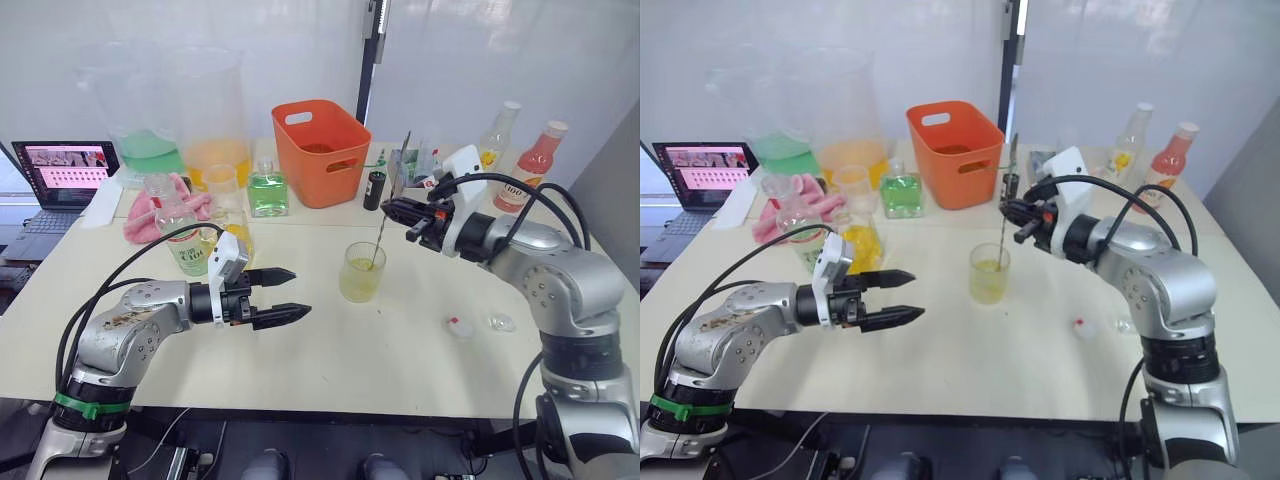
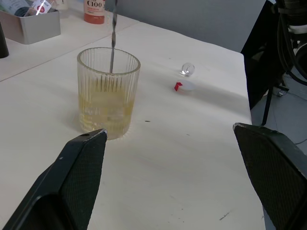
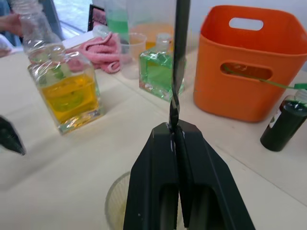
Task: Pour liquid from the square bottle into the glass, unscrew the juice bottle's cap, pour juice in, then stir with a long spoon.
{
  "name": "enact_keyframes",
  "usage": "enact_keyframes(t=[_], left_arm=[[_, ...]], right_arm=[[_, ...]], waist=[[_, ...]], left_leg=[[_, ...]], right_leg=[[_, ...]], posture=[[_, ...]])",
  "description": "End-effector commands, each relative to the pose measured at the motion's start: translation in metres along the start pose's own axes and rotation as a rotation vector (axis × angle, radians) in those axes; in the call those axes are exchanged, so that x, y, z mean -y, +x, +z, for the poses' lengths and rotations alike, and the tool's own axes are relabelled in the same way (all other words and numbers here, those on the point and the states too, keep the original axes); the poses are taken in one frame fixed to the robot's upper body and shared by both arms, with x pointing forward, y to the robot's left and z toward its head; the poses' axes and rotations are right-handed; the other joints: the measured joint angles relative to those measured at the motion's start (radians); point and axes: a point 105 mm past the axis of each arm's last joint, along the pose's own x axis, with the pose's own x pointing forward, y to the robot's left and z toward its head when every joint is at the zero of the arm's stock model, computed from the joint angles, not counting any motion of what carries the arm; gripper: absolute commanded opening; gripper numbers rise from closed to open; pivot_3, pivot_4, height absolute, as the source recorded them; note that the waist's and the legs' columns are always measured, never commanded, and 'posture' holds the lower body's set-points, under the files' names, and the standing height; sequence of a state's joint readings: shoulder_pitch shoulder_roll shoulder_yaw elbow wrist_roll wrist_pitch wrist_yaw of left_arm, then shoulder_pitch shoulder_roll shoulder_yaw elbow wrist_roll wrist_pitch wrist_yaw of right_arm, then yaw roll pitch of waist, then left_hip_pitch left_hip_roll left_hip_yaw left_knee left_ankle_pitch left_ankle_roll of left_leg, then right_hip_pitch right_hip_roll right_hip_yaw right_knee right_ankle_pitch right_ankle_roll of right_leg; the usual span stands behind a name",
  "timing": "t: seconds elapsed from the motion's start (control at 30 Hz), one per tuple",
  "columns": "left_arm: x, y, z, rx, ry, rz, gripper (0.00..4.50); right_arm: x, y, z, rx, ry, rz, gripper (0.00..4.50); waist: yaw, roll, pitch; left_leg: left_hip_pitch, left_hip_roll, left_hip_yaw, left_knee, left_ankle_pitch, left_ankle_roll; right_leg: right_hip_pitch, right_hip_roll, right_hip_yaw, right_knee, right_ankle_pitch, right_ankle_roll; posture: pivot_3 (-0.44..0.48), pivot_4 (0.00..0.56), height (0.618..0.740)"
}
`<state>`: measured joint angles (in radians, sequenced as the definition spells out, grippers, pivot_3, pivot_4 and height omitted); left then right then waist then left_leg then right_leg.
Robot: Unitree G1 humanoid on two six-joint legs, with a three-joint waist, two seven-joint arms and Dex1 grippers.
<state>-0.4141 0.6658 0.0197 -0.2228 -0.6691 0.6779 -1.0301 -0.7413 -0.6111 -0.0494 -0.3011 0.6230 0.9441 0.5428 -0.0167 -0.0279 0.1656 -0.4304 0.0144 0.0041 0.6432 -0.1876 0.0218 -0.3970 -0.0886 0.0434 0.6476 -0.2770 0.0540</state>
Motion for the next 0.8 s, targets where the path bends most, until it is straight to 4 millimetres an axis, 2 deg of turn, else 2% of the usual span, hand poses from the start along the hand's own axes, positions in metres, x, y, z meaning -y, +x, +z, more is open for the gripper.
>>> enact_keyframes(t=[0.03,0.17,0.33,0.43,0.53,0.67,0.8], left_arm=[[0.0,-0.005,0.007,0.014,0.043,0.005,4.46],[0.0,-0.005,0.005,0.01,0.043,0.005,4.46],[-0.001,-0.007,0.003,0.009,0.044,0.007,4.46],[-0.002,-0.008,0.002,0.008,0.043,0.007,4.46],[-0.002,-0.009,0.001,0.007,0.043,0.006,4.46],[-0.001,-0.009,0.001,0.006,0.047,0.004,4.46],[0.002,-0.008,0.002,0.006,0.049,-0.002,4.46]], right_arm=[[-0.013,-0.003,0.019,0.058,-0.015,0.052,0.0],[-0.012,0.01,0.029,0.138,0.02,0.023,0.0],[0.017,0.012,0.026,0.17,0.008,-0.122,0.0],[0.027,0.008,0.023,0.159,-0.009,-0.161,0.0],[0.024,0.003,0.021,0.138,-0.025,-0.137,0.0],[0.009,-0.003,0.02,0.107,-0.031,-0.05,0.0],[-0.008,0.001,0.034,0.161,0.01,0.016,0.0]], waist=[[-0.001,0.0,0.0],[-0.002,0.0,0.0],[0.006,0.0,0.0],[0.006,0.0,0.0],[0.004,0.0,0.0],[0.004,0.0,0.0],[0.001,0.0,0.0]], left_leg=[[0.0,0.0,0.0,0.0,0.0,0.0],[0.0,0.0,0.0,0.0,0.0,0.0],[0.0,-0.001,0.0,0.0,0.0,0.0],[0.0,-0.002,0.0,0.0,0.0,0.0],[-0.001,-0.001,0.0,0.0,0.0,0.0],[-0.001,-0.001,0.0,0.0,0.0,0.0],[-0.001,0.0,0.0,0.0,0.0,0.0]], right_leg=[[0.0,0.0,0.0,0.0,0.0,0.0],[-0.001,0.0,0.0,0.0,0.0,0.0],[0.0,-0.001,0.0,0.0,0.0,0.0],[0.0,-0.002,0.0,0.0,0.0,0.0],[-0.001,-0.001,0.0,0.0,0.0,0.0],[-0.001,-0.001,0.0,0.0,0.0,0.0],[-0.001,-0.001,0.0,0.001,0.0,0.0]], posture=[[0.0,0.15,0.739],[0.0,0.15,0.739],[0.0,0.15,0.739],[0.0,0.15,0.739],[0.0,0.15,0.739],[0.0,0.15,0.739],[0.0,0.15,0.739]])
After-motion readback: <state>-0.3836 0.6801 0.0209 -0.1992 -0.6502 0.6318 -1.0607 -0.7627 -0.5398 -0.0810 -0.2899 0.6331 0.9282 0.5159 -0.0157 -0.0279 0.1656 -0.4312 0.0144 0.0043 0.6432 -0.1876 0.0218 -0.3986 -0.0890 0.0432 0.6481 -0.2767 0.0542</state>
